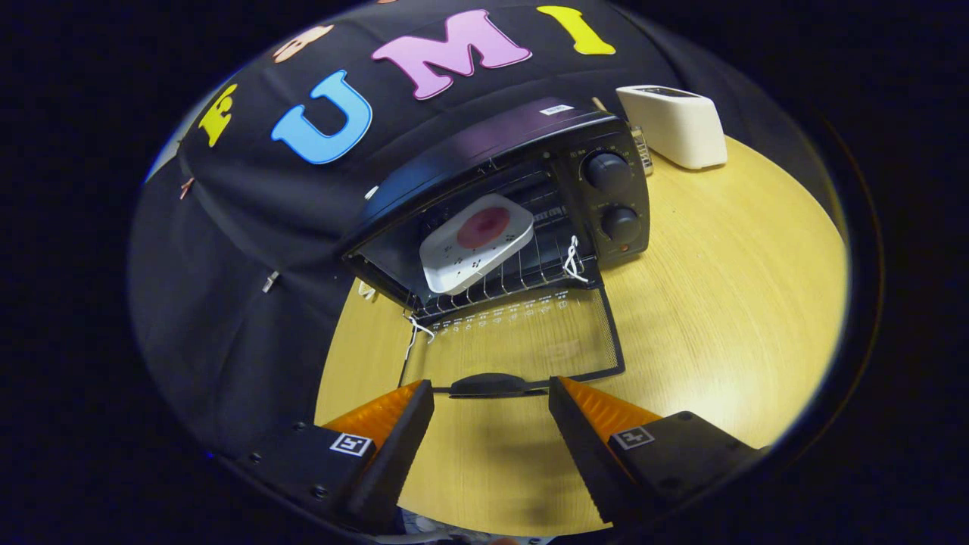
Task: Open the toaster oven, put the food inside, and close the toaster oven door.
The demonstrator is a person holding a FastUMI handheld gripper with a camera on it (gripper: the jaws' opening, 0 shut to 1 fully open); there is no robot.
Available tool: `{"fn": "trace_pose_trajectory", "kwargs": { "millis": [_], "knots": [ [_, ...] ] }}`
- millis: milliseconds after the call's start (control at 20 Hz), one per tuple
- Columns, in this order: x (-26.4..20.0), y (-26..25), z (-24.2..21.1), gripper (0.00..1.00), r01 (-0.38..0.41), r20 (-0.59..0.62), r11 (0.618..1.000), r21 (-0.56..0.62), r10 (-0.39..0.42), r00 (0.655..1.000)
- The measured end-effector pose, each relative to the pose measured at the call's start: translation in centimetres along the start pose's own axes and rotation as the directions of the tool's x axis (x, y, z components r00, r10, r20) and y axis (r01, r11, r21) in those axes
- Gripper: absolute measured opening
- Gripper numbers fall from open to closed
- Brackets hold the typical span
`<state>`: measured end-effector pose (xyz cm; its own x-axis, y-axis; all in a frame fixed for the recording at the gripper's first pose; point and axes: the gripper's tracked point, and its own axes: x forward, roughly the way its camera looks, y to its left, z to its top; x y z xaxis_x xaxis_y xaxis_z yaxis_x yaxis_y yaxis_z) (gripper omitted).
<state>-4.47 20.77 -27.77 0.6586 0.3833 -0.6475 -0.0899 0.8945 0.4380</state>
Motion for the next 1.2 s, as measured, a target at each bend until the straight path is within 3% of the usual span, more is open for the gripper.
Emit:
{"fn": "trace_pose_trajectory", "kwargs": {
  "millis": [200,400,900,1200],
  "knots": [
    [0.0,-2.1,-0.6,0.99,0.122,0.022,0.973,-0.198,-0.12,0.993],
    [0.4,-2.5,-1.9,0.99,0.162,0.009,0.947,-0.278,-0.167,0.986],
    [3.8,-2.2,-6.5,0.99,0.233,-0.103,0.916,-0.327,-0.279,0.955],
    [6.1,-2.1,-6.8,0.99,0.28,-0.13,0.92,-0.273,-0.324,0.937]
  ]
}}
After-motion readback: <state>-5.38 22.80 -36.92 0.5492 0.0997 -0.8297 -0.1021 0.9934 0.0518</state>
